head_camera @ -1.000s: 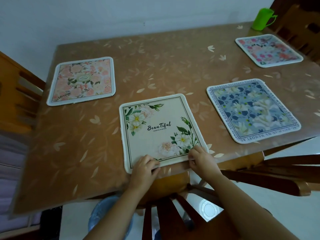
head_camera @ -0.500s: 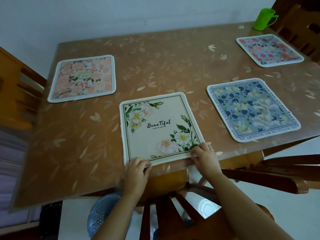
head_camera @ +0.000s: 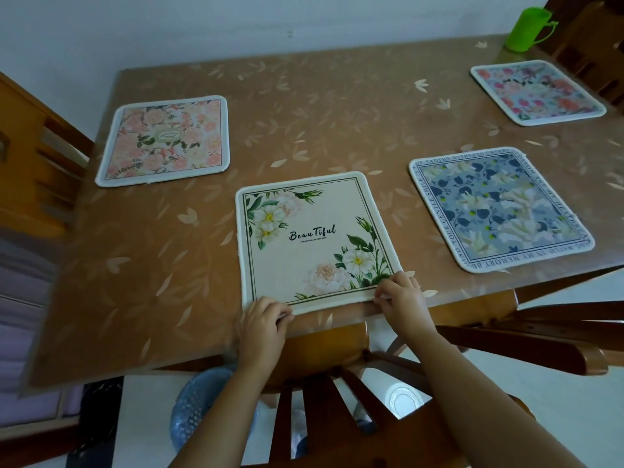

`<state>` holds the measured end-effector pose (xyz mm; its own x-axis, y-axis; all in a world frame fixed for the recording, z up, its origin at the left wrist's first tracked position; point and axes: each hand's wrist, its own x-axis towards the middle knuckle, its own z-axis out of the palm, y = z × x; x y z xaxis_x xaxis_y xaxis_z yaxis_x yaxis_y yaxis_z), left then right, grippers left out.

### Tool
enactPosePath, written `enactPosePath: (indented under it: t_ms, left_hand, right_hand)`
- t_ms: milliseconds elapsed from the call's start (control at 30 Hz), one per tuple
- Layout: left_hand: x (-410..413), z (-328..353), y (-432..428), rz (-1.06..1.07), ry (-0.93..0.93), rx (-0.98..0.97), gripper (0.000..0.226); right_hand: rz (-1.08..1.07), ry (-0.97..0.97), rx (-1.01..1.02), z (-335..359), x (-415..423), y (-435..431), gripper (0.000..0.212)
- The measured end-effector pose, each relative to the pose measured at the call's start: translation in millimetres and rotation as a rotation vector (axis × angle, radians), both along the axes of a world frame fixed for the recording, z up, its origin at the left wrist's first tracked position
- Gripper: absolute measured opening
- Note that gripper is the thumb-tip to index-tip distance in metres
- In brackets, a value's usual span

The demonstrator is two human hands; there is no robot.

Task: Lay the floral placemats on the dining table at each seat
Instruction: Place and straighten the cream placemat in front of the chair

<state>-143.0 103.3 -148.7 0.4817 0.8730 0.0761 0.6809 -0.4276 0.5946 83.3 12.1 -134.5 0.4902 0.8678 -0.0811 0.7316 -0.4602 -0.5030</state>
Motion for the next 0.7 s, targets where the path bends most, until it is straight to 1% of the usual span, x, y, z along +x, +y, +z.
enactPosePath:
  t_ms: [300, 467, 700]
  left_hand:
    - [0.9, -0.6, -0.6, 0.032, 0.006, -0.016, 0.012]
    - [2.3, -2.3, 0.2, 0.042, 0.016, -0.023, 0.01]
    - [0.9, -5.3, 1.2, 0.035, 0.018, -0.032, 0.01]
  right_hand:
    - [0.002, 0.009, 0.005, -0.4, 0.0, 0.6, 0.007]
    - [-0.006, 0.05, 0.02, -0.4, 0.7, 0.9, 0.008]
    - [0.018, 0.029, 0.008, -1.9, 1.0, 1.1, 0.013]
